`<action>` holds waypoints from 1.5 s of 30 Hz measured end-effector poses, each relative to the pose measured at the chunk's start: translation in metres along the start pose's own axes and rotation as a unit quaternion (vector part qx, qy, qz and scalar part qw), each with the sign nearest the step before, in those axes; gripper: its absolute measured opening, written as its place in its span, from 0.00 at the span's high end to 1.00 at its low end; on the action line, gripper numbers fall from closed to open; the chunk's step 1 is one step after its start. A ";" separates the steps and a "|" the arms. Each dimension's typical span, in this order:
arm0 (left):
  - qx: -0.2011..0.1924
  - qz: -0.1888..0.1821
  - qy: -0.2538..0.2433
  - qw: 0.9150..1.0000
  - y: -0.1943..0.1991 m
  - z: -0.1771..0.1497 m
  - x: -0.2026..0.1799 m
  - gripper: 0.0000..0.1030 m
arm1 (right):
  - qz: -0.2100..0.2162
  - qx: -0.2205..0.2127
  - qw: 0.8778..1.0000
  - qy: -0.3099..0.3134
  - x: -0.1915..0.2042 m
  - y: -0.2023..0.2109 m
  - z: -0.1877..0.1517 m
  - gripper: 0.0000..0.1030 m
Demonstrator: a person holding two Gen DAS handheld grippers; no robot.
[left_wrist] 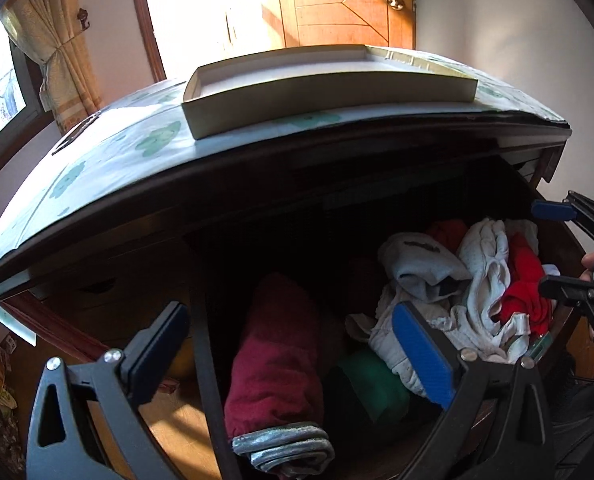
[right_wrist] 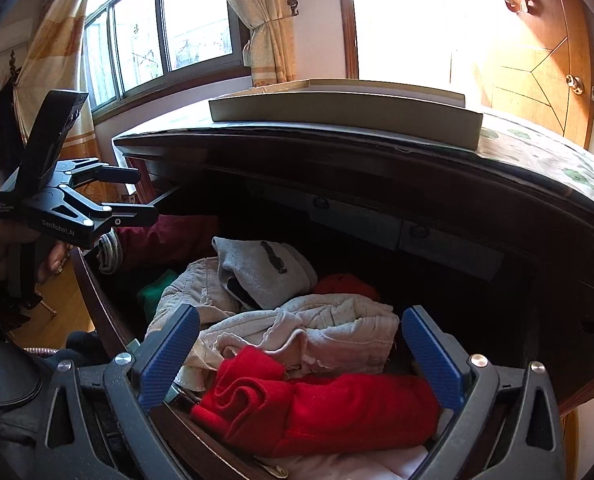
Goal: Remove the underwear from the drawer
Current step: 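Lower both tools toward the clothes inside the open drawer, then grasp the dark red sock with the left gripper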
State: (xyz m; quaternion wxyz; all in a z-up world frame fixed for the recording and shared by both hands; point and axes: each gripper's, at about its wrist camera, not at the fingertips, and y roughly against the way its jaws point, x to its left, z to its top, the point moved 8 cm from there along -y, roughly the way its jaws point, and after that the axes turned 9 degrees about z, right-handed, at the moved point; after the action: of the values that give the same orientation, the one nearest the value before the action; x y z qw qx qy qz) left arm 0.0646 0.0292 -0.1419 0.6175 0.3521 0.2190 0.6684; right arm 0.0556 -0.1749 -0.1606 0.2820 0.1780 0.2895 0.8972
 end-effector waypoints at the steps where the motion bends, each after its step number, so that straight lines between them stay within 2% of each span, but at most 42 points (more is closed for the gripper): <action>1: 0.005 -0.002 -0.004 1.000 -0.002 -0.001 0.000 0.01 | -0.001 0.002 1.000 0.002 0.001 -0.001 -0.001 0.01; 7: 0.037 -0.009 -0.052 0.998 -0.012 -0.005 -0.010 0.06 | -0.007 0.010 1.000 0.011 0.003 -0.003 -0.003 0.01; 9: 0.055 -0.011 -0.060 0.997 -0.018 -0.007 -0.011 0.14 | -0.006 0.009 1.000 0.009 0.002 -0.002 -0.003 0.01; 13: 0.089 -0.010 -0.083 0.993 -0.032 -0.011 -0.012 0.21 | -0.007 0.006 1.000 0.011 0.002 -0.002 -0.004 0.01; 20: 0.130 0.002 -0.142 0.981 -0.050 -0.024 -0.024 0.22 | -0.001 -0.002 1.000 0.010 0.002 0.000 -0.004 0.01; 24: 0.162 -0.016 -0.158 0.974 -0.057 -0.033 -0.033 0.31 | -0.001 -0.006 1.000 0.012 0.003 0.001 -0.003 0.01; 26: 0.162 -0.015 -0.164 0.973 -0.059 -0.035 -0.035 0.35 | -0.001 -0.007 1.000 0.011 0.002 0.001 -0.003 0.01; 28: 0.160 -0.016 -0.156 0.975 -0.058 -0.036 -0.033 0.44 | -0.001 -0.006 1.000 0.009 0.001 0.002 -0.003 0.01; 30: 0.157 -0.014 -0.150 0.976 -0.055 -0.037 -0.026 0.60 | -0.003 -0.005 1.000 0.005 0.000 0.003 -0.001 0.01; 33: 0.147 -0.023 -0.140 0.979 -0.050 -0.037 -0.022 0.68 | -0.012 0.008 1.000 -0.007 -0.006 0.003 0.001 0.01; 39: 0.119 -0.042 -0.104 0.987 -0.037 -0.036 -0.018 0.73 | -0.065 0.040 0.997 0.003 -0.023 0.005 0.011 0.01; 45: 0.088 -0.066 -0.056 0.992 -0.024 -0.031 -0.013 0.75 | -0.060 0.117 0.991 0.015 -0.030 -0.016 0.011 0.01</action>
State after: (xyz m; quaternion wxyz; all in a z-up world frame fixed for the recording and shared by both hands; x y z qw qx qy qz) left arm 0.0576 0.0244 -0.1817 0.6385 0.4266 0.2646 0.5833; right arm 0.0908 -0.1779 -0.1672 0.3085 0.1789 0.4067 0.8411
